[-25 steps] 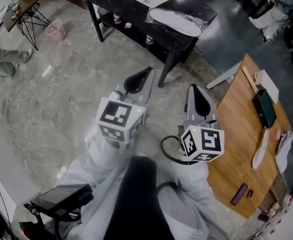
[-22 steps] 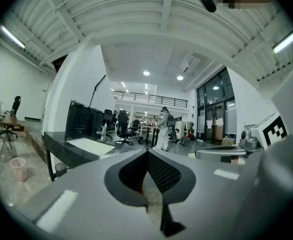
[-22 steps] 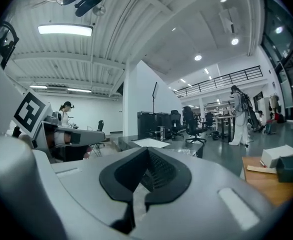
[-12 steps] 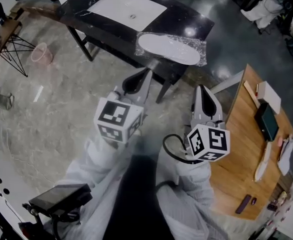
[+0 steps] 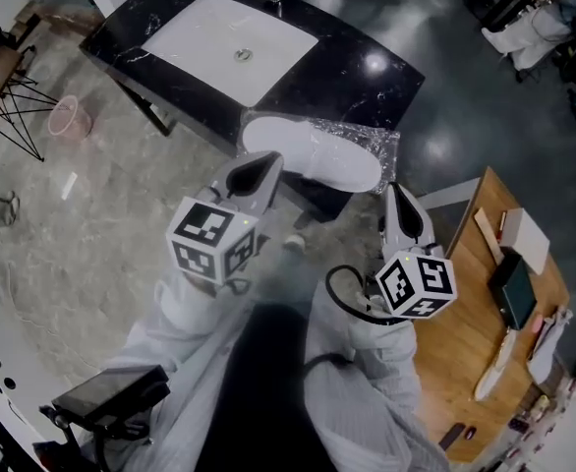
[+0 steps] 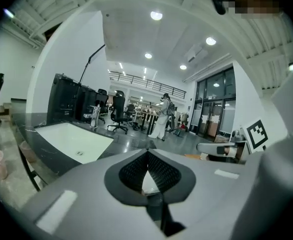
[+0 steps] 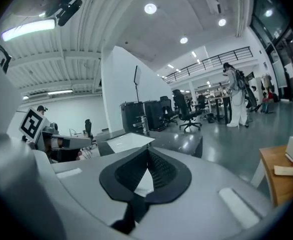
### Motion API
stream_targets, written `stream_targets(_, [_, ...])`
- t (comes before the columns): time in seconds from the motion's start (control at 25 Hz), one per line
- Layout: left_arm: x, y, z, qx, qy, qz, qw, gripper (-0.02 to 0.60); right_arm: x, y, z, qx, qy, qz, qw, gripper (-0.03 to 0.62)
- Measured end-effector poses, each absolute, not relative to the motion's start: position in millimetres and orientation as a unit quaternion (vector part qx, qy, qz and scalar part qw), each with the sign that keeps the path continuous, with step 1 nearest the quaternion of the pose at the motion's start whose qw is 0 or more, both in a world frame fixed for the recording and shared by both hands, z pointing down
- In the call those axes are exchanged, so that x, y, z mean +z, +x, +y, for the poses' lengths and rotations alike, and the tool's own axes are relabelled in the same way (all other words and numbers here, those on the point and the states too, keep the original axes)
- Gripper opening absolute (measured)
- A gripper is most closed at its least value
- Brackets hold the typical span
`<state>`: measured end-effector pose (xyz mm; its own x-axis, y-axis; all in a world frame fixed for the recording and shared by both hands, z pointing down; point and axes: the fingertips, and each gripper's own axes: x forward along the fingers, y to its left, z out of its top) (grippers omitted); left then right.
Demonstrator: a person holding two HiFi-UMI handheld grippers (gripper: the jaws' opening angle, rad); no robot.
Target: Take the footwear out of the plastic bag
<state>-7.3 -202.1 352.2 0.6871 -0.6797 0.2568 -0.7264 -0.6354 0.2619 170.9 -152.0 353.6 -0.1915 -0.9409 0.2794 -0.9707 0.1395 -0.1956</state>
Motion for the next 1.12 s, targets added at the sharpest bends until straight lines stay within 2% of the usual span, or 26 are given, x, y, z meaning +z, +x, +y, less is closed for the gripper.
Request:
stream_targets(0.24, [382.8, 6.6, -247.8, 0.075, 0.886, -0.372, 0.266, 0.002, 395.8, 215.1, -194.6, 0.276, 0.572, -0.77, 0.065, 0.017])
stream_targets(0.36, [398.6, 0.5, -259.4, 0.072, 0.873, -0.361, 0.321, 0.002, 417.5, 228.8, -202.9, 0.34, 0.536, -0.77, 0.06, 0.084])
stream_targets(0.44, [404.0, -13.4, -267.9, 0.058, 0.86, -0.364, 0.352, 0.006, 431.9, 232.5, -206.3, 0.377, 0.514, -0.769, 0.057, 0.084])
stream_targets(0.52, [409.9, -31.0, -276.0, 0.047, 0.849, -0.366, 0.379, 0.045, 447.1, 229.5, -209.2, 0.416, 0.48, -0.77, 0.059, 0.088])
stream_targets(0.6, [418.2, -49.3, -282.2, 0.04, 0.838, -0.363, 0.405, 0.109, 462.7, 225.8, -210.1, 0.455, 0.447, -0.768, 0.059, 0.116])
stream_targets(0.72, [432.2, -75.4, -287.1, 0.035, 0.821, -0.361, 0.442, 0.195, 481.5, 230.7, -210.7, 0.492, 0.419, -0.76, 0.062, 0.117])
stream_targets(1.12, [481.5, -81.8, -288.4, 0.114, 0.803, -0.308, 0.497, 0.221, 493.0, 226.5, -215.5, 0.57, 0.274, -0.774, 0.021, 0.121])
